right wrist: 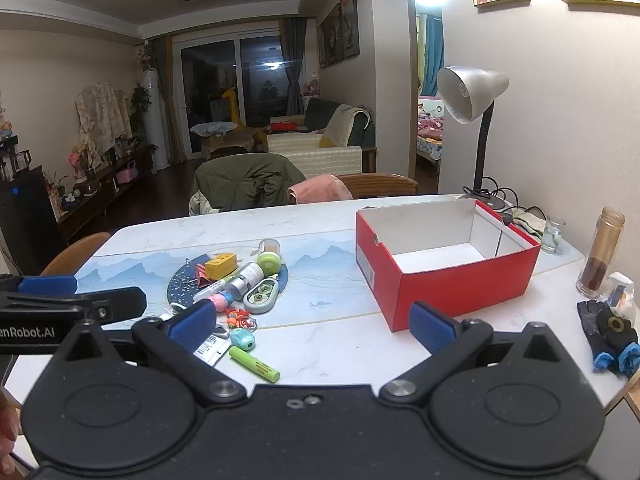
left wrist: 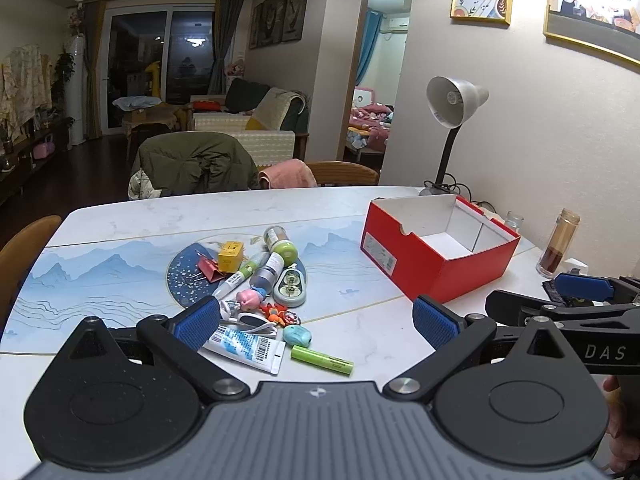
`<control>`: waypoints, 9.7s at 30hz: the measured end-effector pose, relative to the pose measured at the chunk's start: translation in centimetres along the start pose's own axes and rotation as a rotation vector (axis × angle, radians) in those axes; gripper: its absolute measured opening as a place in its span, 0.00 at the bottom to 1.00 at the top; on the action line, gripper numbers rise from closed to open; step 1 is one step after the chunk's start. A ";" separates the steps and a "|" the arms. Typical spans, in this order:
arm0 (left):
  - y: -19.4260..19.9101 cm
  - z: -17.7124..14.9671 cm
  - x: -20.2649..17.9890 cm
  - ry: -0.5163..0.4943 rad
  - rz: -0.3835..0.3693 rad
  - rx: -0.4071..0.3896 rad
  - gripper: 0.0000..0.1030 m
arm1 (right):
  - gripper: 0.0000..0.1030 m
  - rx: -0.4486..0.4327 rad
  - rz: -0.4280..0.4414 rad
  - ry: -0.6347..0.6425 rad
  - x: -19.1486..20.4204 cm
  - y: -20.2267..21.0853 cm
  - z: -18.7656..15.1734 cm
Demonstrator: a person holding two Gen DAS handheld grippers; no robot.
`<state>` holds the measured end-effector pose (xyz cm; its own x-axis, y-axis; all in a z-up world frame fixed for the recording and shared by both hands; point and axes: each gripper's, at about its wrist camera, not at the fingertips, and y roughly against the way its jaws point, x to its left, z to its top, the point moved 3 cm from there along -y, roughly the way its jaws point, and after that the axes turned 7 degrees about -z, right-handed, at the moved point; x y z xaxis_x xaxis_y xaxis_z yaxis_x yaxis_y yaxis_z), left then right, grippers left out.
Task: Organize rigid objects
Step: 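Move both tools toward the pile of items on the mat, then grasp the white-blue ointment tube with left tool while right tool grasps green lip-balm stick, then carry the tube and lip-balm stick with both tools over the red shoebox, then lower both held items into the shoebox and open both tools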
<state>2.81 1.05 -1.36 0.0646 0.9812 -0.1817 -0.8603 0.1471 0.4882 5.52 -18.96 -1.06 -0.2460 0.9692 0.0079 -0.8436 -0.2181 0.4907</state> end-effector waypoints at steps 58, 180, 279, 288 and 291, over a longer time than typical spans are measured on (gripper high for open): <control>-15.1 -4.4 11.5 0.199 0.282 0.299 1.00 | 0.80 0.297 0.261 0.374 5.6 -15.3 -5.6; -33.5 3.5 -6.9 0.159 0.048 0.386 0.20 | 0.15 0.282 0.214 0.075 -22.3 -25.7 6.9; -47.4 9.5 -20.4 -0.052 -0.058 0.557 0.35 | 0.14 0.424 0.130 0.139 -27.5 -37.7 7.1; -50.6 7.5 -21.0 -0.067 -0.081 0.678 0.35 | 0.14 0.528 0.111 0.188 -27.5 -39.2 5.6; -51.2 6.8 -21.0 -0.071 -0.083 0.711 0.35 | 0.14 0.565 0.094 0.189 -27.4 -39.3 4.9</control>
<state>48.89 -26.22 -16.73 0.1694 0.9654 -0.1984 -0.3152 0.2438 0.9172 47.75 -36.38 -16.30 -0.4315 0.9004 -0.0554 -0.4423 -0.1576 0.8829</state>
